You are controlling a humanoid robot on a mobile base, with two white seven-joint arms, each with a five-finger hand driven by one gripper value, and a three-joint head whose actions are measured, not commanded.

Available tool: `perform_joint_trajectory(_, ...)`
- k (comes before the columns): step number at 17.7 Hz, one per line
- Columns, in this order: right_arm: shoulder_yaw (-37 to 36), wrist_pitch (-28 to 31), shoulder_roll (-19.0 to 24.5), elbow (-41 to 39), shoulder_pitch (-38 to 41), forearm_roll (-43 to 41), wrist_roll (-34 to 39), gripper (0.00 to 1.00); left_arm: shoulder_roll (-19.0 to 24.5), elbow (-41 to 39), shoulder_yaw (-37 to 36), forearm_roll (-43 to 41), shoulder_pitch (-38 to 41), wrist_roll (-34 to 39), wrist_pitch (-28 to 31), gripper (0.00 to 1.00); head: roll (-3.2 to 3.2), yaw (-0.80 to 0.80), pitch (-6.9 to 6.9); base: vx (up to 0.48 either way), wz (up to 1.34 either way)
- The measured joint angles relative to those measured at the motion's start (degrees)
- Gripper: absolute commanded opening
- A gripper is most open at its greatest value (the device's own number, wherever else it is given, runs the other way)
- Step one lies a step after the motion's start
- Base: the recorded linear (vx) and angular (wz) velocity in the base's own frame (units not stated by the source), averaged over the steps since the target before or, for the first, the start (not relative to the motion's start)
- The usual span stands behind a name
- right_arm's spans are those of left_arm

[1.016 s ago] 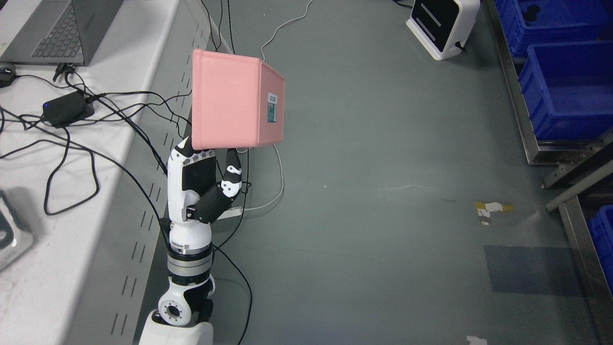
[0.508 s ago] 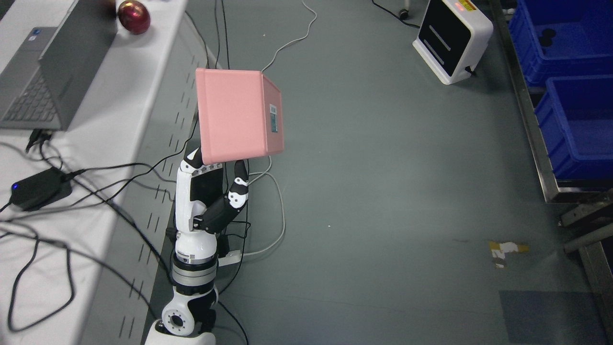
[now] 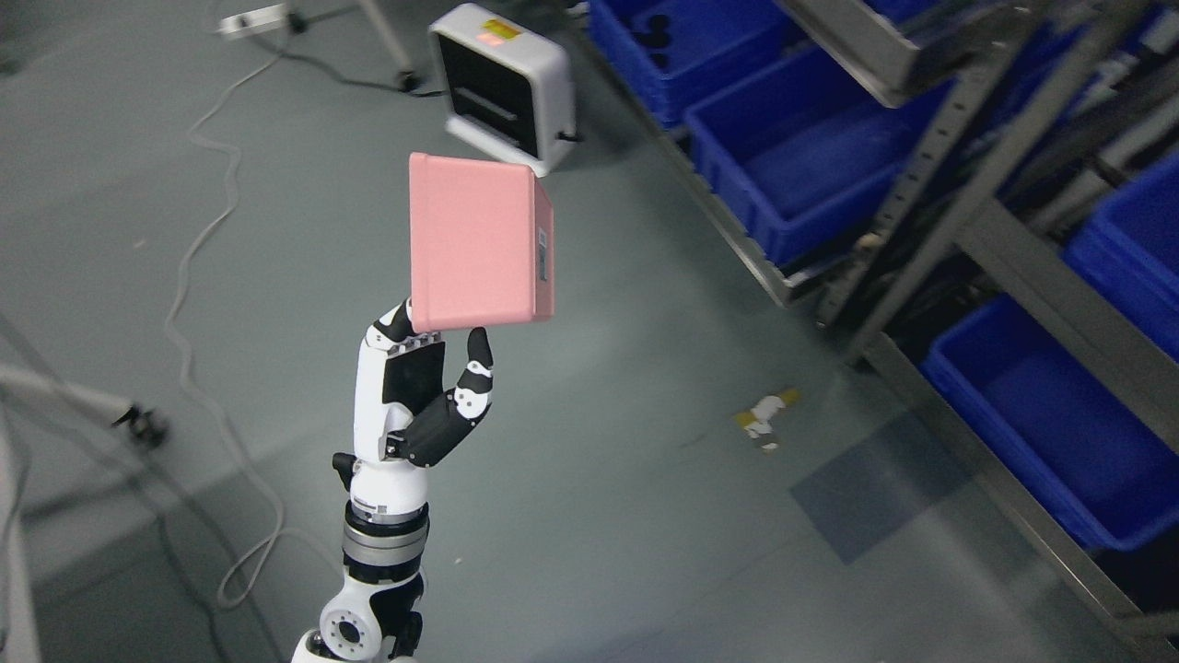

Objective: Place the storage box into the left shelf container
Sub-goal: 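Lower the pink box into the blue bin on the rack shelf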

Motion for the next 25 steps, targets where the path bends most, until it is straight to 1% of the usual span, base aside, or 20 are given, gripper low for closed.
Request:
perform_joint_trajectory(7, 0.0, 0.0, 0.0, 0.0, 0.0, 0.0, 0.3, 1.00, 0.0, 3.7, -2.7, -0.7, 3.3, -3.9, 0.0, 0.04, 0.00, 0.00, 0.00, 0.219, -1.25)
perform_joint_trajectory(13, 0.0, 0.0, 0.0, 0.0, 0.0, 0.0, 0.4, 1.00, 0.0, 7.4, -4.8, -1.4, 4.2, -4.8, 0.0, 0.04, 0.00, 0.00, 0.00, 0.210, -0.80)
perform_joint_trajectory(15, 0.0, 0.0, 0.0, 0.0, 0.0, 0.0, 0.4, 1.00, 0.0, 9.1, -4.7, -1.5, 3.2, -4.9, 0.0, 0.04, 0.00, 0.00, 0.00, 0.196, -0.46)
perform_joint_trajectory(19, 0.0, 0.0, 0.0, 0.0, 0.0, 0.0, 0.4, 1.00, 0.0, 13.6, -2.6, -1.7, -1.8, -4.9, 0.4, 0.04, 0.00, 0.00, 0.00, 0.202, -0.23)
perform_joint_trajectory(25, 0.0, 0.0, 0.0, 0.0, 0.0, 0.0, 0.6, 1.00, 0.0, 23.7, 0.8, -1.6, -12.6, -5.4, 8.2, 0.06, 0.00, 0.00, -0.01, 0.164, -0.11)
